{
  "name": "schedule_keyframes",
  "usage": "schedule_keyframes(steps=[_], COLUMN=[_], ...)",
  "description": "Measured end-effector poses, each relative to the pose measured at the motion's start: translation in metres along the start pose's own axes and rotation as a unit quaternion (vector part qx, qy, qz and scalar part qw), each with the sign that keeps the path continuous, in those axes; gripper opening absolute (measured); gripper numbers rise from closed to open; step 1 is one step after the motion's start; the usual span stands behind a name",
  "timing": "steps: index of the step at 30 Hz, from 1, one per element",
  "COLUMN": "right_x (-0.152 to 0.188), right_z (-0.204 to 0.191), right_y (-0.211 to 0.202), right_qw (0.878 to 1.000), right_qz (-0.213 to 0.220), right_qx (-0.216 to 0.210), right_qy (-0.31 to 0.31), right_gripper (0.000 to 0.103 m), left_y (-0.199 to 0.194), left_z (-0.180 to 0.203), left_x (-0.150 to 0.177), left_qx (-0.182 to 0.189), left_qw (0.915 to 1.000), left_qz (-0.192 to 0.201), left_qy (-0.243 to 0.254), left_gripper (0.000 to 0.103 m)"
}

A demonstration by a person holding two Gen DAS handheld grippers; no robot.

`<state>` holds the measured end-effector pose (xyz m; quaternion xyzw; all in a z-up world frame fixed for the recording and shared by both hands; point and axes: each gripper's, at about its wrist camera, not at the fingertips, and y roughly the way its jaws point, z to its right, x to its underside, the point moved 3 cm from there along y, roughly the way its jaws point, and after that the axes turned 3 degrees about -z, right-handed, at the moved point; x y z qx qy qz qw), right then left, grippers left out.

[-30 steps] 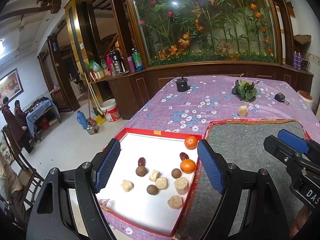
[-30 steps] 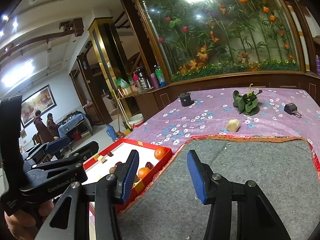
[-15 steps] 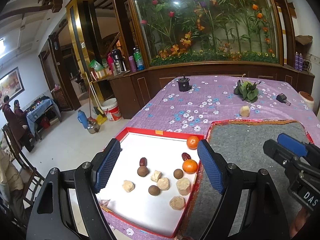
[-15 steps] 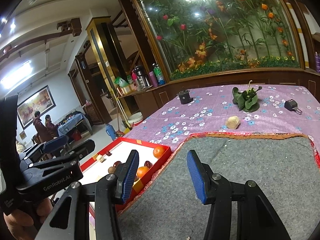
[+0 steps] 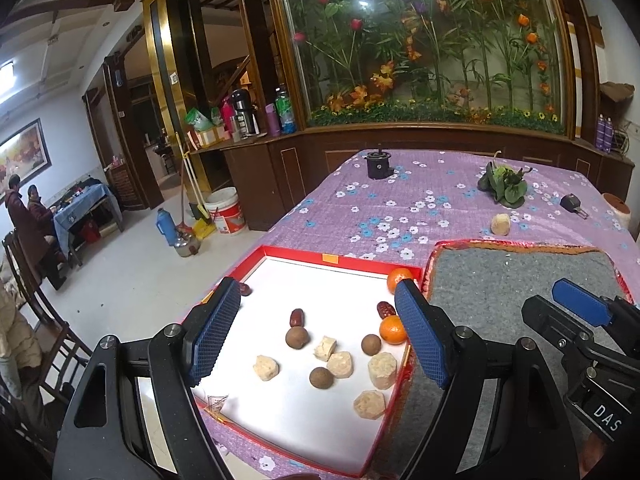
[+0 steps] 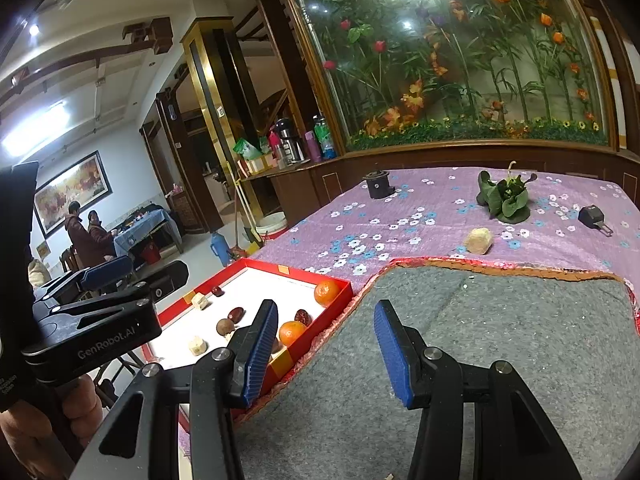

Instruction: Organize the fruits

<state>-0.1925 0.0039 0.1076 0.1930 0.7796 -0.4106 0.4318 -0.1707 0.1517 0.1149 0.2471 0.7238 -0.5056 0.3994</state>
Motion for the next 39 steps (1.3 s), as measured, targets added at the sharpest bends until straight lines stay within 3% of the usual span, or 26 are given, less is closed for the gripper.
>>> schedule_keyframes(steps=[27,39], right_x=[0.002,0.005], right_z=[-0.023,-0.043], right_y=[0.018,0.028], right_qw=[1.000,0.998], right_qz=[-0.012,-0.019], right_qx=[-0.008,-0.015], right_qy=[-0.024,-0.050], right_gripper=[0.048,0.048], left_y=[0.002,-0.002], left_z=[-0.031,-0.044], left_x=[0.006,0.005], left_qx=[0.026,0.021], left_qw=[0.9992,0.9984], left_qz=[0.005,0.017], left_qy=[-0.030,-0.049], left_gripper=[0.080,0.080])
